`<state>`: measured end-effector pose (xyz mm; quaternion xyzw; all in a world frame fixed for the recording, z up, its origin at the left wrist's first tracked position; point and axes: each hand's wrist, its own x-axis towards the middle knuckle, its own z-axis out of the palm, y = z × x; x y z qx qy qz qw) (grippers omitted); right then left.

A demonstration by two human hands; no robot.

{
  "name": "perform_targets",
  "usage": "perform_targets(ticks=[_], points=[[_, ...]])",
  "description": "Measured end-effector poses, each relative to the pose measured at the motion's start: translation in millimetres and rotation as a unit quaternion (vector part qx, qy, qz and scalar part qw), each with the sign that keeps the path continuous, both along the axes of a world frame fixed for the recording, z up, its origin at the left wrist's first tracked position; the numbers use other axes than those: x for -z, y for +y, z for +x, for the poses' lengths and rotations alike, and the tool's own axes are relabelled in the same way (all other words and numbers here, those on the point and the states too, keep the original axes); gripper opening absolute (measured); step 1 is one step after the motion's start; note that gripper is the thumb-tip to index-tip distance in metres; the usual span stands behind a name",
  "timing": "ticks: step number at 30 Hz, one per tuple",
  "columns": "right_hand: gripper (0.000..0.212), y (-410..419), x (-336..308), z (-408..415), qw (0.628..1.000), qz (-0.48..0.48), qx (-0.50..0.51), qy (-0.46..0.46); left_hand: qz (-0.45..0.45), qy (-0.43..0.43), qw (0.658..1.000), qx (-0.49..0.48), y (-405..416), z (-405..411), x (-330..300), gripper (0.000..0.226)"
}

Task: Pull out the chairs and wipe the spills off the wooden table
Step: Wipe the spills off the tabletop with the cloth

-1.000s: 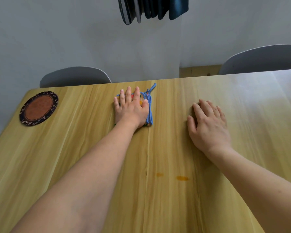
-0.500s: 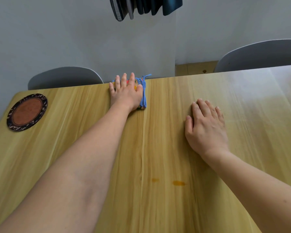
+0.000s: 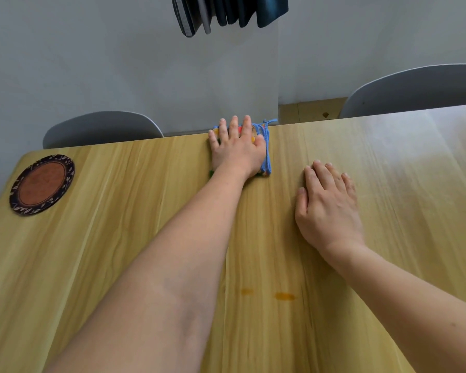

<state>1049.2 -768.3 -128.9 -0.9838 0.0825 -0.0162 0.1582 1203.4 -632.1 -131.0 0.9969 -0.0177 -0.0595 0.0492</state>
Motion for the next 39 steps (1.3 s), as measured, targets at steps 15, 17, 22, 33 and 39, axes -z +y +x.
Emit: perform_targets(ticks=[15, 17, 22, 33, 39], points=[[0.056, 0, 0, 0, 1.000, -0.007, 0.000, 0.000, -0.006, -0.007, 1.000, 0.005, 3, -5, 0, 0.062], [0.057, 0, 1, 0, 1.000, -0.010, 0.001, 0.002, -0.009, -0.003, 1.000, 0.007, 3, -9, 0, 0.062], [0.057, 0, 1, -1, 1.000, -0.009, -0.007, -0.007, -0.011, -0.004, 1.000, 0.005, 4, -37, 0, 0.062], [0.052, -3, -17, -12, 0.998, 0.002, -0.060, -0.002, -0.003, 0.002, 1.000, 0.010, 10, -105, 1, 0.063], [0.042, -8, -32, -47, 0.989, -0.073, -0.116, 0.054, -0.004, 0.010, 1.000, 0.005, 15, -143, -2, 0.063]])
